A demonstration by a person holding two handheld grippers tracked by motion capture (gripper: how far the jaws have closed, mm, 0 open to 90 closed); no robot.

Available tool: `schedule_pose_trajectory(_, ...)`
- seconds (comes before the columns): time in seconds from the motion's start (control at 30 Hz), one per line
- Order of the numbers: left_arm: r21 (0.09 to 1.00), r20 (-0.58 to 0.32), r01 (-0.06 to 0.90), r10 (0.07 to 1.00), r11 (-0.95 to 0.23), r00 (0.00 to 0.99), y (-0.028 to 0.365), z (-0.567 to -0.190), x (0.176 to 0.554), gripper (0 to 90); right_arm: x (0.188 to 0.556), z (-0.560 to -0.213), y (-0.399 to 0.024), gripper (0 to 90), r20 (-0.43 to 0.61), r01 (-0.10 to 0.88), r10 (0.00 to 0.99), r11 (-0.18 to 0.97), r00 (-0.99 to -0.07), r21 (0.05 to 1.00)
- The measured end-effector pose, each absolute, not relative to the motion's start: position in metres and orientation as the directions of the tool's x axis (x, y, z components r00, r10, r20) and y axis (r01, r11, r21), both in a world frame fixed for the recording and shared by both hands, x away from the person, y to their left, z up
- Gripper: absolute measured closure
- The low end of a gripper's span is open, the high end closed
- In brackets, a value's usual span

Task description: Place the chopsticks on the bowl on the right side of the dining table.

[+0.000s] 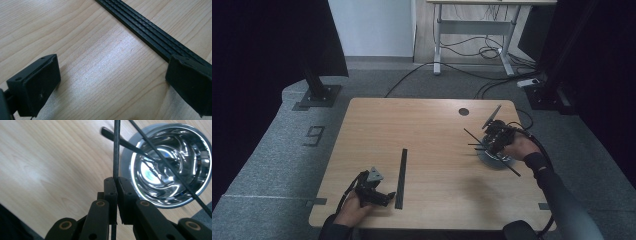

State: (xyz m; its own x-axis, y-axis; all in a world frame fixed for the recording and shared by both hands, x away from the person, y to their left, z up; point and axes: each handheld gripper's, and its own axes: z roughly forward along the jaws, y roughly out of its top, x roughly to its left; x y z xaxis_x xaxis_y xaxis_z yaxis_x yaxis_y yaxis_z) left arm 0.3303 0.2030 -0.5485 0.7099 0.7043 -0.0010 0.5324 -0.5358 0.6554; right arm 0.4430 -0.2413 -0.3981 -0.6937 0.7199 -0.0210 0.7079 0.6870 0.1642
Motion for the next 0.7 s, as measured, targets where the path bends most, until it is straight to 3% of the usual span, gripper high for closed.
schedule_pose_trajectory(0.7,0.655,-0.001,0.533,0.705,-0.536,0.709,0.203,-0.548,0.330,0.0,0.475,-0.442,-0.264,85.9,-0.060,0.750,0.761,0.647,-0.646,0.135)
